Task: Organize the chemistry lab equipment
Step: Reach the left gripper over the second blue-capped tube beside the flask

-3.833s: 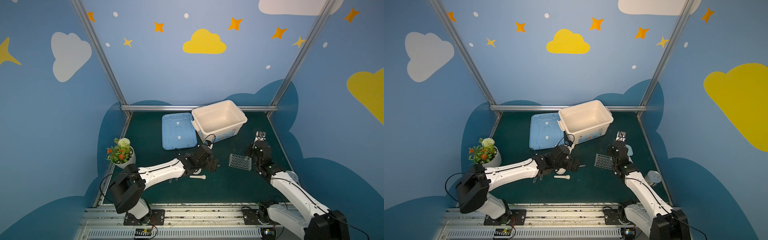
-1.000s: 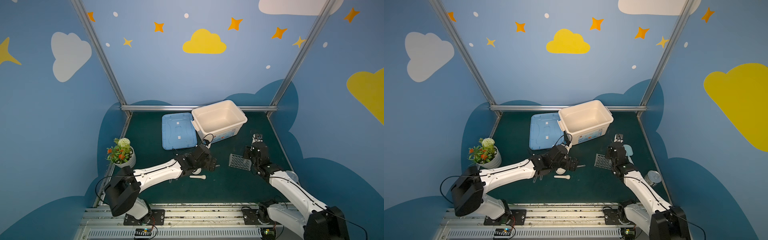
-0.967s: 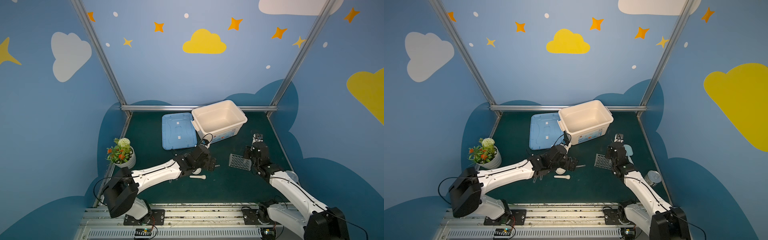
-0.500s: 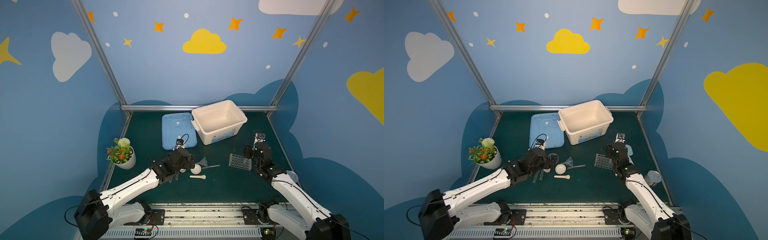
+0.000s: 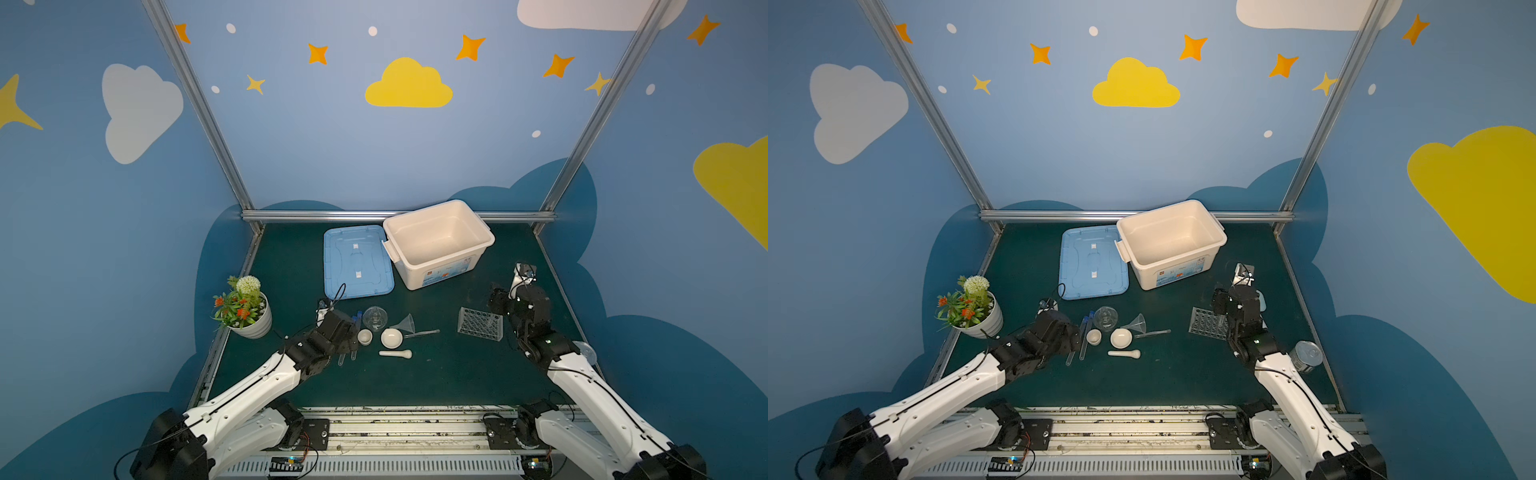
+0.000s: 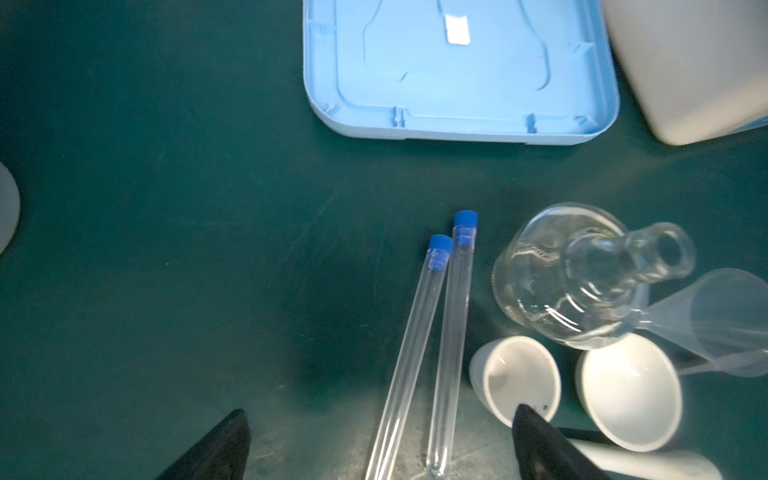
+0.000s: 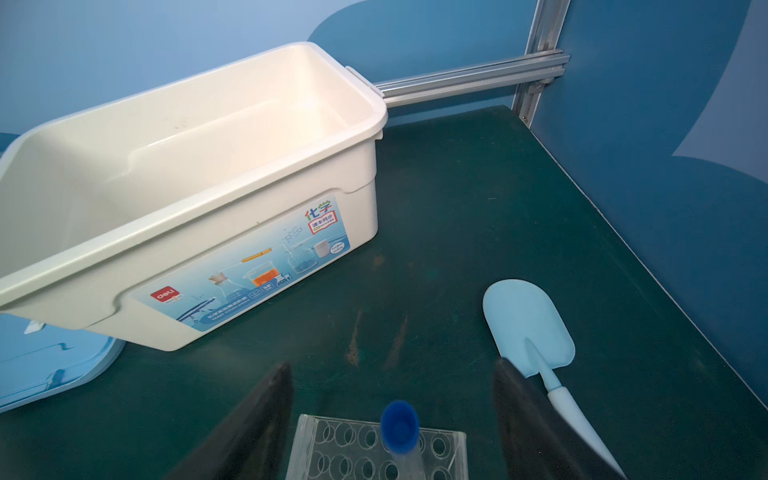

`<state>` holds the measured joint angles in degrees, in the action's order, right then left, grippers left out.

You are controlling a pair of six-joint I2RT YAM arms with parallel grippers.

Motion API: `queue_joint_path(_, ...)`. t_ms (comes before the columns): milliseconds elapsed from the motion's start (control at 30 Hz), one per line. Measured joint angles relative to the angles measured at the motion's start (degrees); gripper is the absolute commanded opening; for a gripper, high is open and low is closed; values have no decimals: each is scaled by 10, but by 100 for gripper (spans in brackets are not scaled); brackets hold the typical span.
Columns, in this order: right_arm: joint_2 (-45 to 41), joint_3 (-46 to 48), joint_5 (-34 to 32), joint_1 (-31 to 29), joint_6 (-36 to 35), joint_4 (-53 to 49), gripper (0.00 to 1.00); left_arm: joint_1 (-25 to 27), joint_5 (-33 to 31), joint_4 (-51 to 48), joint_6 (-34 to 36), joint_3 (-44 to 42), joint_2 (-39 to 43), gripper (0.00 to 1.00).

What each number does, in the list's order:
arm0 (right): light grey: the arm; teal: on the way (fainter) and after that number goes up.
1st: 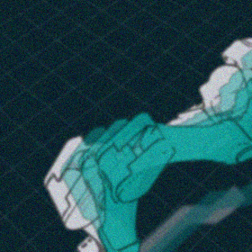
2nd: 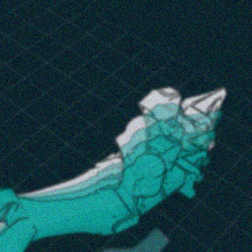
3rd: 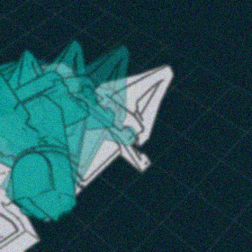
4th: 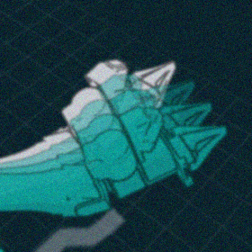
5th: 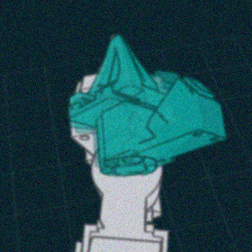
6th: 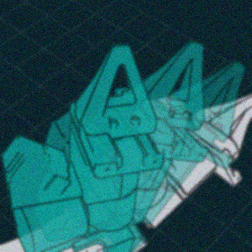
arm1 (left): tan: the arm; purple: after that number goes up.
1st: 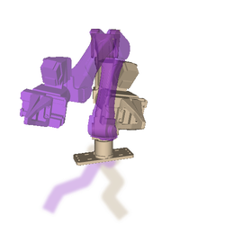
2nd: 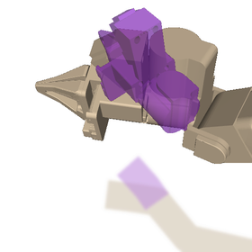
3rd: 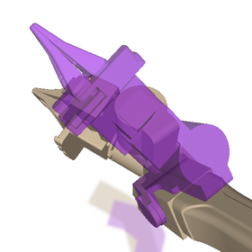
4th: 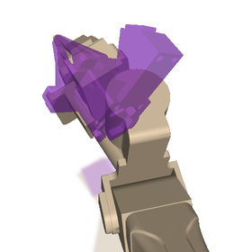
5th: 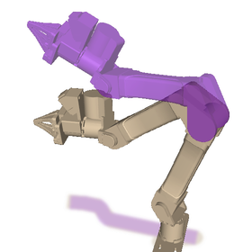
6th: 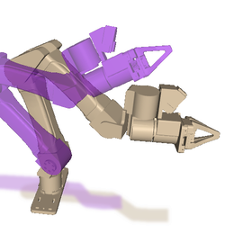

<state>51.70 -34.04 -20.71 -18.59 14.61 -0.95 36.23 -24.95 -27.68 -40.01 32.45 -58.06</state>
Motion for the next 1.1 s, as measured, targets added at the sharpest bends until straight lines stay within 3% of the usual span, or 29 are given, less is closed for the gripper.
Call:
queue_joint_path(833, -8, -24, 30, 0, 22, -6, 77, -47, 70, 56, 0, -25, -87, 62)
queue_joint_path(1100, -8, -24, 32, 0, 26, -6, 77, -49, 95, 79, 12, -26, -131, 58)
